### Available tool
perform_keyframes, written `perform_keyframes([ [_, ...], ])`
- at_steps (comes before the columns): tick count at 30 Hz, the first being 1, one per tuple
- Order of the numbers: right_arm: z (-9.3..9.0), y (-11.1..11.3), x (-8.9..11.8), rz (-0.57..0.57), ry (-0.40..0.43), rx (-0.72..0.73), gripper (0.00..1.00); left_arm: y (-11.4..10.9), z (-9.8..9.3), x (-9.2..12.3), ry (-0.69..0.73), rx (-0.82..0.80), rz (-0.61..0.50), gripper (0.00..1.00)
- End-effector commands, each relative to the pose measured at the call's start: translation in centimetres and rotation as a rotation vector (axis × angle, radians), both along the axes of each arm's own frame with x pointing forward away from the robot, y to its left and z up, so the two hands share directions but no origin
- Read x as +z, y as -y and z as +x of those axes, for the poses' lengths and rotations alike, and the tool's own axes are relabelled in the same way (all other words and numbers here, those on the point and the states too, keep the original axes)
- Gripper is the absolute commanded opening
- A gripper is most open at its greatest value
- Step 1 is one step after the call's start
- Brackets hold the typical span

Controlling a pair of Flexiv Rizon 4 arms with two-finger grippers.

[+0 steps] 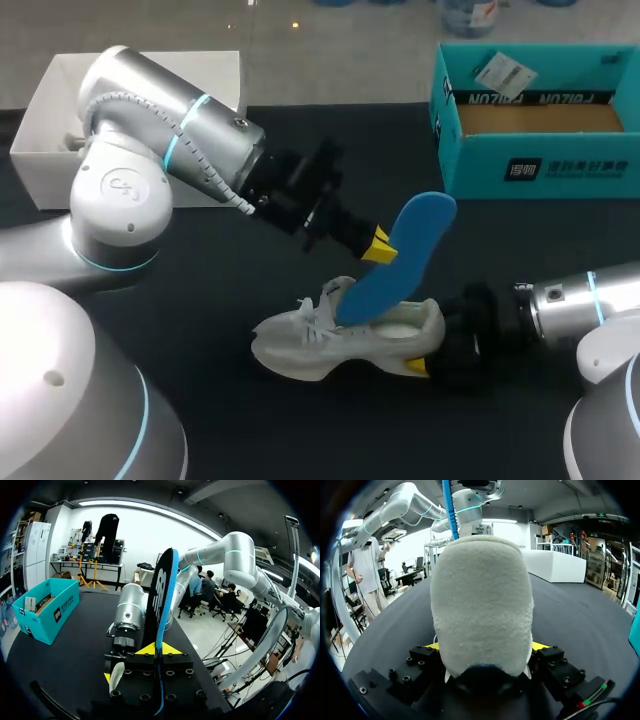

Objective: Take the shoe out of the shoebox, open the shoe tongue, remove and reinsert the insole, then place the shoe into the shoebox

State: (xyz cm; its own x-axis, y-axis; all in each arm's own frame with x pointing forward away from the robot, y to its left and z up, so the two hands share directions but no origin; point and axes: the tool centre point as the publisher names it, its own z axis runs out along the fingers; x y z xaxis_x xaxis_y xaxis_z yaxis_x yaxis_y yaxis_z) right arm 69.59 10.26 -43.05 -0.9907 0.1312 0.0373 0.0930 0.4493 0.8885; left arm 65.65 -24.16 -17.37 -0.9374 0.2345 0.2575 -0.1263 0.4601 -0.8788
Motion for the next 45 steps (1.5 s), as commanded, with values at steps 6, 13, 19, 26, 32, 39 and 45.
perform_keyframes([
  [6,-0.1,-0.1,-0.1,-0.005,0.000,-0.001,0.00,0.0,0.0,-0.1,0.001,0.001,-0.003,0.00],
  [13,-0.1,-0.1,-0.1,-0.005,0.000,-0.001,0.00,0.5,-1.8,2.7,-0.131,0.032,-0.049,0.00],
  [19,-0.1,-0.1,-0.1,-0.005,0.000,-0.001,0.00,0.7,-3.9,7.3,-0.247,0.068,-0.116,0.00],
  [26,-0.1,-0.1,-0.1,-0.005,0.000,-0.001,0.00,0.1,-5.7,10.9,-0.391,0.009,-0.151,0.00],
  [32,-0.1,-0.1,-0.1,-0.005,0.000,-0.001,0.00,-1.5,-6.5,13.6,-0.464,-0.004,-0.220,0.00],
  [39,-0.1,-0.1,-0.1,-0.005,0.000,-0.001,0.00,-2.9,-7.6,16.1,-0.556,-0.015,-0.292,0.00],
  [45,-0.1,-0.1,-0.1,-0.005,0.000,-0.001,0.00,-3.6,-8.6,17.2,-0.625,-0.025,-0.329,0.00],
])
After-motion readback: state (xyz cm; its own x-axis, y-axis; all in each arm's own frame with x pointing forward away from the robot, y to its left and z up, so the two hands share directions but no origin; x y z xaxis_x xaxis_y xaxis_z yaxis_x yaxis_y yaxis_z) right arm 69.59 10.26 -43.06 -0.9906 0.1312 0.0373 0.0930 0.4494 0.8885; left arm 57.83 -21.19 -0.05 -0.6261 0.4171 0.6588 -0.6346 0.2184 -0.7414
